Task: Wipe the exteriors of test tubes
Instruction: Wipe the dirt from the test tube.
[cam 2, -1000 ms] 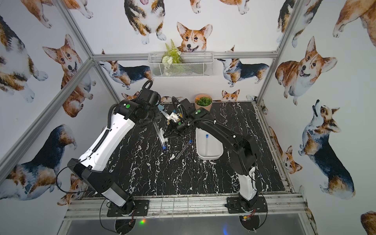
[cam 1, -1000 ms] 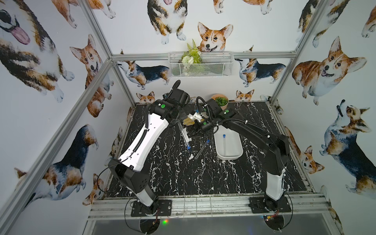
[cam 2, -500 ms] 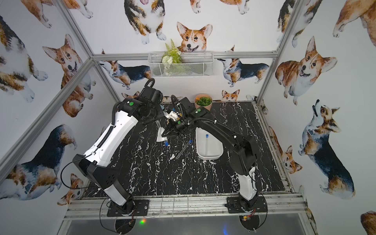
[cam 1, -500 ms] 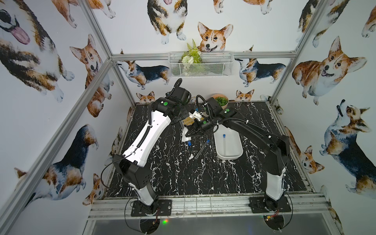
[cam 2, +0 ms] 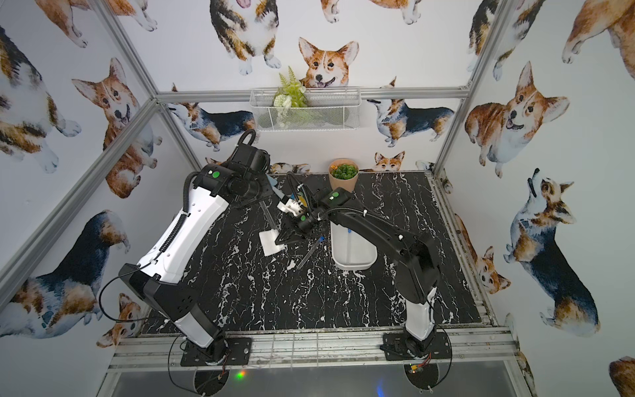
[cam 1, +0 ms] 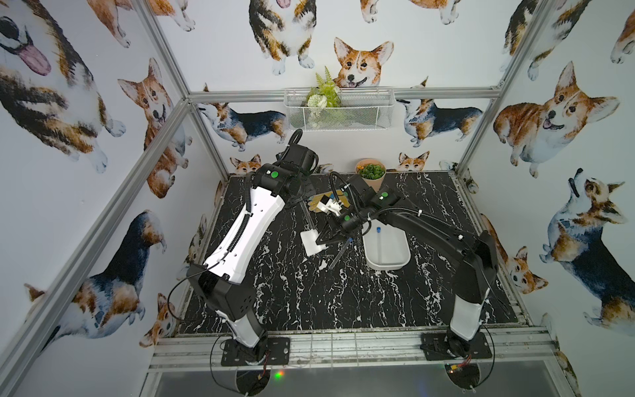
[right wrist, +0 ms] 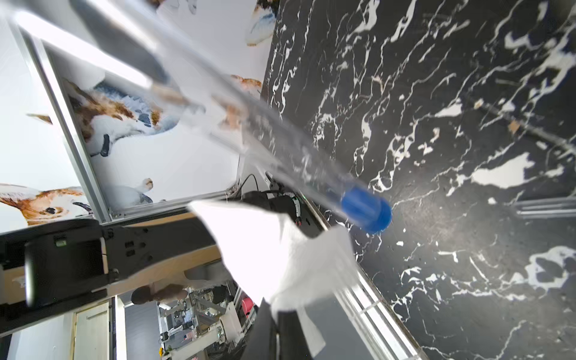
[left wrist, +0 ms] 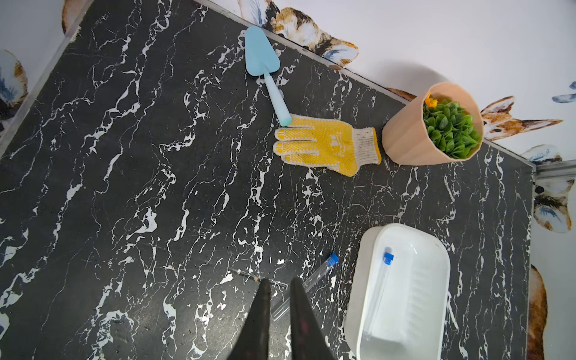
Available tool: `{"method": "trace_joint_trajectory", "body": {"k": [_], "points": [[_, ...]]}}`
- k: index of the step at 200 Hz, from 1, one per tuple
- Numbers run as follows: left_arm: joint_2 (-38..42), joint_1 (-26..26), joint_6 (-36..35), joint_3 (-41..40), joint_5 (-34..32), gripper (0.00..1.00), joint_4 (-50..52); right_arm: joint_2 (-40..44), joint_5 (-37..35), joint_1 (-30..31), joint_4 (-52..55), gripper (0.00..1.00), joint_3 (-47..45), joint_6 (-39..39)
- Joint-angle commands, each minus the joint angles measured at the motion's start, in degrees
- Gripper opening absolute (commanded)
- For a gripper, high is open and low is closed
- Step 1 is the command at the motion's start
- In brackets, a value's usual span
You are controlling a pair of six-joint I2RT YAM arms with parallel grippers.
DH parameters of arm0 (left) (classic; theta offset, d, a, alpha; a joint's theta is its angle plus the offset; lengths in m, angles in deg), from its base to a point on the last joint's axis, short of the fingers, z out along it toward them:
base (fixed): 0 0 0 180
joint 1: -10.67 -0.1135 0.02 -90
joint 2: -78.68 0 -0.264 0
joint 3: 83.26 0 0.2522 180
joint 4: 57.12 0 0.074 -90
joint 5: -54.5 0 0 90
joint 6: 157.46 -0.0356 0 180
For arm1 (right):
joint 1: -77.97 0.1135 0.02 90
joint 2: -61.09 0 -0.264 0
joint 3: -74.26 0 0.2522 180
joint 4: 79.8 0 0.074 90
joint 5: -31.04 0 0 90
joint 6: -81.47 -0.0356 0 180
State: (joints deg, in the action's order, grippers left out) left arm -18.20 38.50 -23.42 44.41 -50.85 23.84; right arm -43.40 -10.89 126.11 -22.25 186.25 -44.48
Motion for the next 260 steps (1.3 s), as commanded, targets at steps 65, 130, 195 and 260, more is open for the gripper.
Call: {"method": "trace_joint_trajectory", "body": {"k": [65, 130, 195, 260], "points": [[3.69, -0.12, 0.34, -4.23, 1.16, 0.11, -1.17, -0.88, -5.33, -1.66, -0.7, 0.0, 5.29, -2.17], [6.0, 0.88, 1.66, -7.67, 1.79, 0.11, -1.83, -16.1, -8.79, -2.61, 13.65, 0.0, 34.87, 0.17], [5.72, -1.04, 0.27, -5.98, 0.01, 0.11, -1.68, -13.34, -10.36, 1.12, 18.23, 0.0, 31.85, 3.42], [6.6, -1.72, 0.2, -7.16, 1.44, 0.11, -2.15, -3.86, -7.74, 2.05, 1.41, 0.0, 7.97, -2.13]]}}
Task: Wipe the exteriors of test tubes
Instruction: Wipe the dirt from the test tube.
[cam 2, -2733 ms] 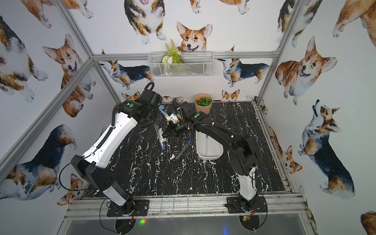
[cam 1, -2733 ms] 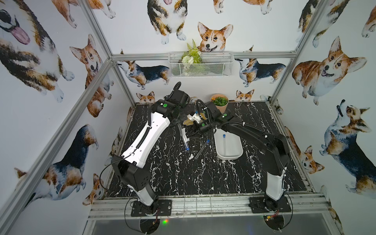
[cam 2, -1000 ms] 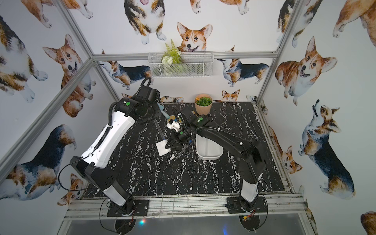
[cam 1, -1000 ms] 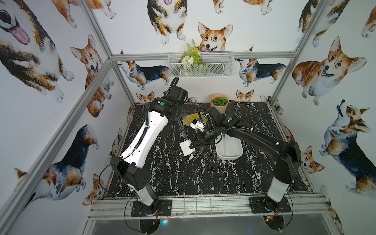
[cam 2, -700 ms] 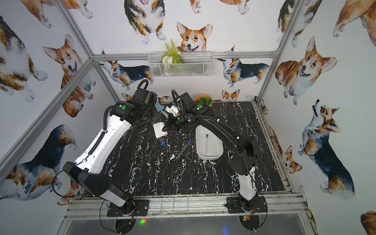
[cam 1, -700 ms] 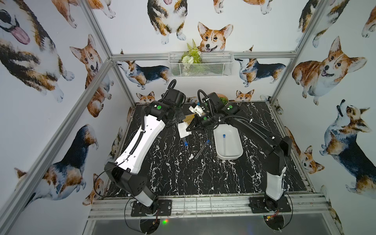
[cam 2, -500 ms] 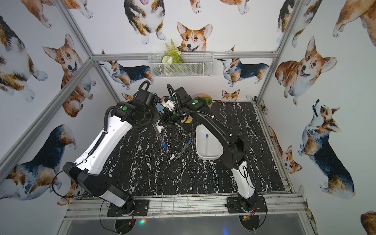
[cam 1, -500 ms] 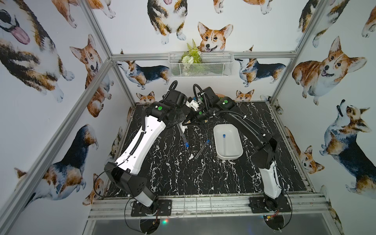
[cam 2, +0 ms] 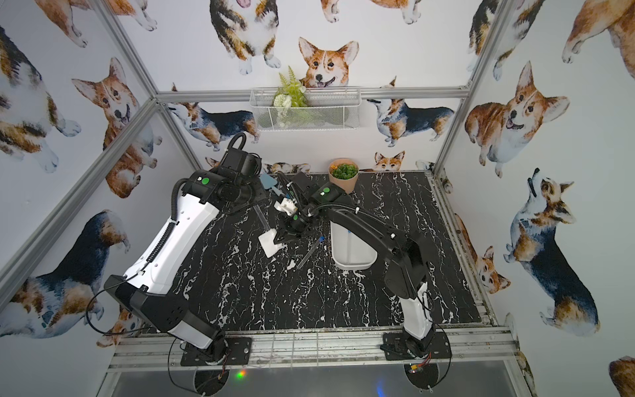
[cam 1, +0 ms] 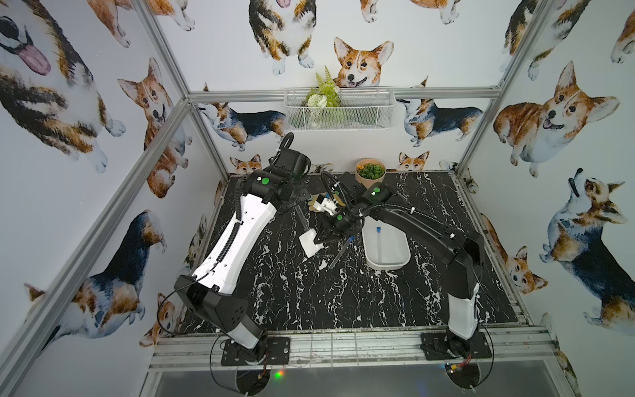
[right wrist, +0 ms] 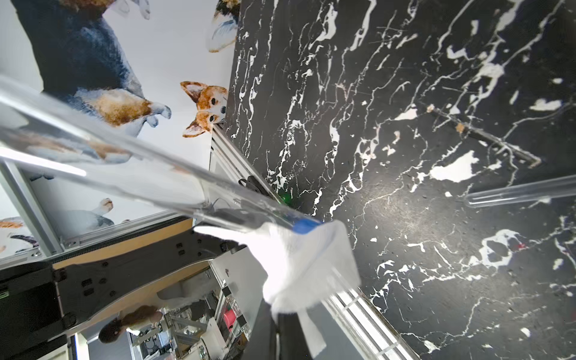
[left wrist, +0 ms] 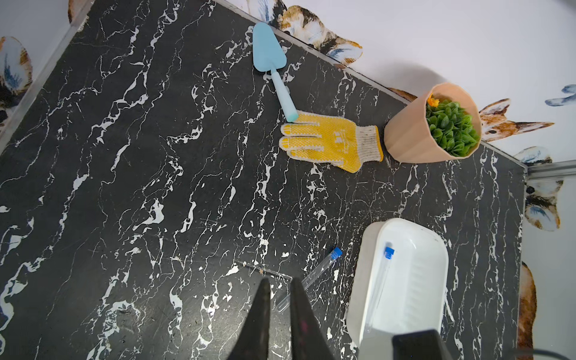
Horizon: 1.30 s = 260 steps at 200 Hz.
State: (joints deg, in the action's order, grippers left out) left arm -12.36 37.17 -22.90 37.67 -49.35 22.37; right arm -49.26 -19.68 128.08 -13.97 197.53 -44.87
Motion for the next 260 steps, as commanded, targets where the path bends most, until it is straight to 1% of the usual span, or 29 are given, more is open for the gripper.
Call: {"method": "trace_joint_trajectory", "body": {"k": [1, 22, 61, 116, 136, 173, 202, 260], "points": [[0.77, -0.39, -0.29, -0.41, -0.01, 0.11, -0.69, 2.03, 1.05, 0.08, -6.93, 0.0, -3.46, -1.73], [0.84, -0.38, -0.13, -0.47, 1.29, 0.11, -0.7, 2.67, 1.19, -0.33, -7.38, 0.0, -5.43, -1.5], [1.51, -0.39, -0.5, -1.02, 3.11, 0.11, -0.89, 2.46, 2.23, -2.96, -8.83, 0.0, -7.29, -1.91], [0.48, -0.4, -2.62, 3.02, 2.44, 0.11, 0.38, 2.22, 3.19, -3.69, -6.81, 0.0, -7.81, 0.31], [0.56, -0.4, -2.25, 2.24, 4.59, 0.11, -0.63, 2.0, 3.63, -3.72, -9.23, 0.0, -8.11, -0.95], [1.42, -0.49, -1.55, -2.38, 7.51, 0.11, -3.78, 0.33, 4.86, -3.79, -12.27, 0.0, -4.92, -2.44], [0.87, -0.55, -1.07, -3.3, 9.81, 0.11, -5.0, -0.71, 6.34, -4.05, -16.09, 0.0, -3.58, -4.62], [1.22, -0.5, -0.6, -5.5, 11.37, 0.1, -6.21, -1.22, 8.71, -5.14, -25.44, 0.0, -1.92, -10.42]]}}
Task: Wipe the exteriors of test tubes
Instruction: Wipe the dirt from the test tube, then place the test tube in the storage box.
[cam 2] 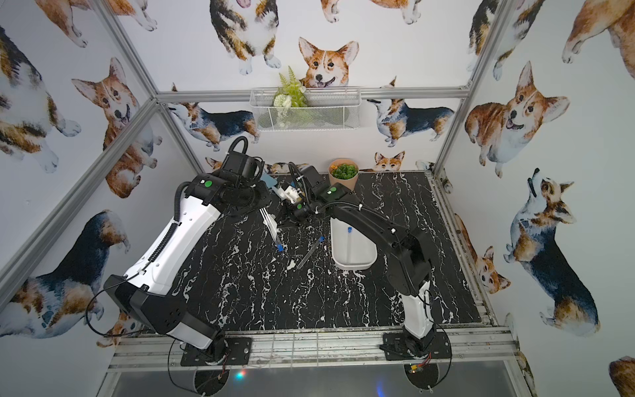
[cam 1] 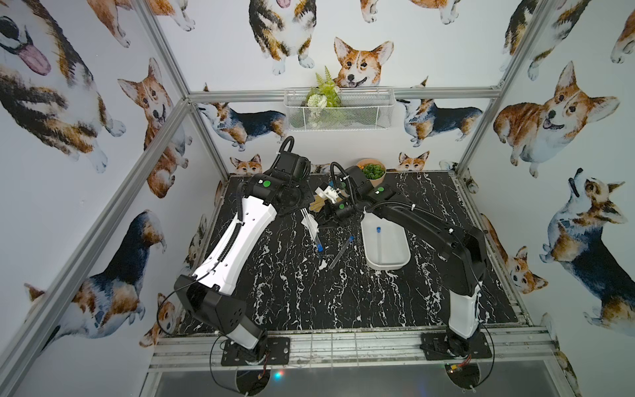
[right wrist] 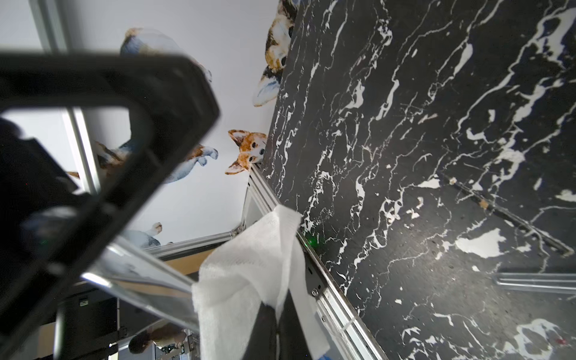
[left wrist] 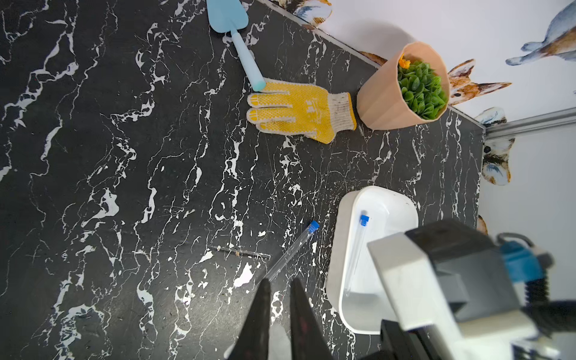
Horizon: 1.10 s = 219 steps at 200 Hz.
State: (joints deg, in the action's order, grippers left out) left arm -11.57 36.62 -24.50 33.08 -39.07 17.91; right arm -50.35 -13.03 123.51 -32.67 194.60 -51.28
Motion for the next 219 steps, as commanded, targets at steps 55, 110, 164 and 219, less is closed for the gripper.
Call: {"method": "trace_joint_trajectory", "body": {"k": [55, 110, 164, 219], "points": [[1.01, 0.05, 1.1, -2.43, 1.73, 0.11, -2.28, -0.62, 2.93, -2.02, -8.92, 0.0, 1.7, -6.39], [-2.51, -0.11, -0.81, 2.24, 0.26, 0.11, -2.22, 8.5, 0.17, -1.9, -2.76, 0.0, -15.3, 0.28], [-9.58, -0.13, -0.34, 8.85, 0.89, 0.1, -3.46, 21.47, -3.74, -5.14, -0.27, 0.0, -33.04, 1.49], [-24.83, 7.95, 1.93, 21.72, 2.9, 0.11, -5.07, 32.21, -10.26, -27.0, 3.24, 0.0, -43.06, -0.04]]}}
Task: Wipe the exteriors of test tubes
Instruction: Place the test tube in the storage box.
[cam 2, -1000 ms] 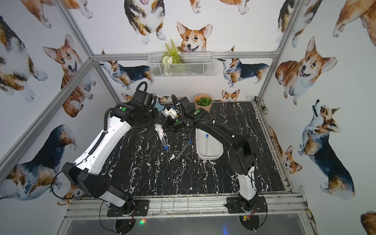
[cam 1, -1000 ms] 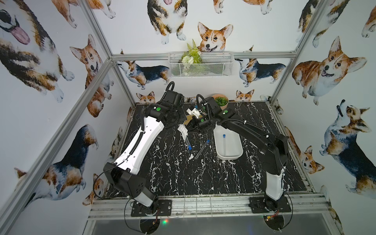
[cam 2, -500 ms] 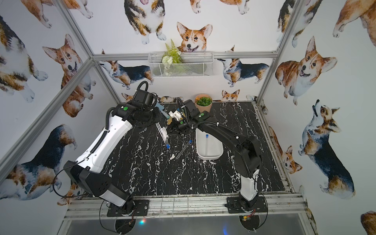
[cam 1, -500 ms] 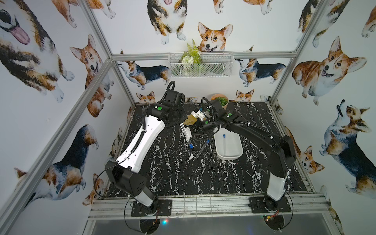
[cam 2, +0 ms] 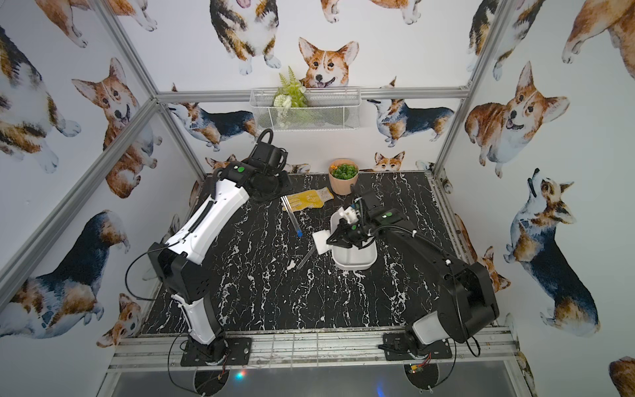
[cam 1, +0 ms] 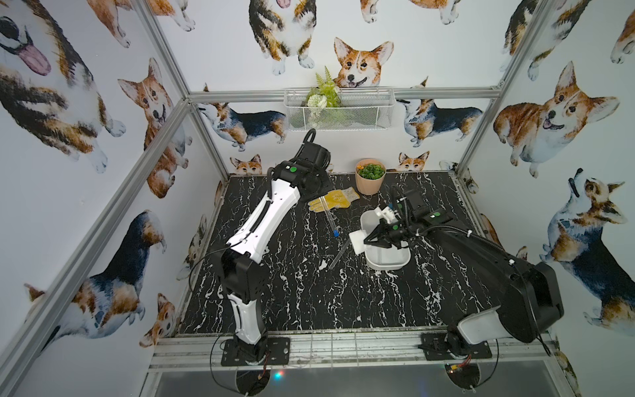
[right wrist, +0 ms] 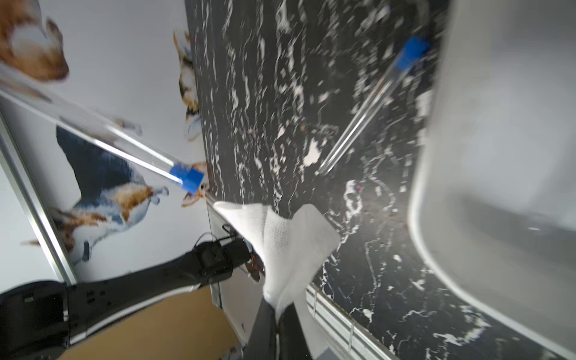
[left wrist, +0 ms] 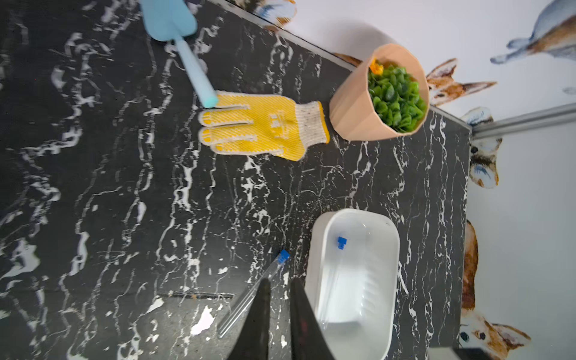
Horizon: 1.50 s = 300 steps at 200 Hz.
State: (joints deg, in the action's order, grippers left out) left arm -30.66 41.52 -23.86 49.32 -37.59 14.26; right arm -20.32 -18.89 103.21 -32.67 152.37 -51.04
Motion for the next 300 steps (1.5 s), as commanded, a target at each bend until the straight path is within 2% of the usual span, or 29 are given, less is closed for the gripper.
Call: {"method": "trace_joint_trajectory", "body": {"k": [1, 33, 66, 151, 172, 181, 208, 230, 237, 273, 300], "points": [[-6.17, 3.24, 1.4, 5.77, 1.49, 0.11, -1.44, 2.2, -4.53, -7.04, 3.44, 0.0, -0.73, -0.2], [-18.82, 7.46, 3.16, 16.74, 3.36, 0.11, -1.55, 2.69, -9.87, -17.51, 9.34, 0.0, 1.79, 2.54], [-28.46, 11.08, 5.73, 22.84, 5.45, 0.11, -3.57, 4.58, -11.29, -24.03, 10.89, 0.0, 0.64, 1.92], [-38.2, 16.19, 7.89, 20.5, 5.98, 0.11, -9.38, 8.01, -10.81, -24.53, 13.66, 0.0, -3.47, 2.73], [-38.23, 16.26, 7.47, 18.38, 6.05, 0.13, -9.55, 7.54, -10.44, -24.53, 13.53, 0.0, -2.8, 2.48], [-38.14, 16.2, 7.26, 18.11, 6.31, 0.18, -9.4, 7.43, -10.21, -24.53, 13.32, 0.0, -2.62, 2.33], [-37.5, 15.88, 6.34, 21.98, 7.36, 0.54, -7.33, 7.14, -10.1, -24.47, 12.89, 0.0, -1.4, 1.99], [-34.74, 14.92, 5.87, 26.62, 8.38, 0.75, -4.49, 6.75, -10.19, -24.24, 12.87, 0.0, 0.01, 1.99], [-33.17, 14.33, 5.86, 26.98, 8.78, 0.78, -3.76, 6.49, -10.27, -24.04, 12.83, 0.0, 0.6, 2.06], [-22.45, 9.34, 2.29, 23.7, 6.93, 0.79, 3.3, 4.13, -12.61, -18.72, 13.44, 0.0, 4.79, 2.49], [-11.64, 4.06, -2.45, 10.39, 4.68, 0.75, 5.68, 1.94, -13.06, -14.71, 10.93, 0.0, 5.74, 0.44]]}}
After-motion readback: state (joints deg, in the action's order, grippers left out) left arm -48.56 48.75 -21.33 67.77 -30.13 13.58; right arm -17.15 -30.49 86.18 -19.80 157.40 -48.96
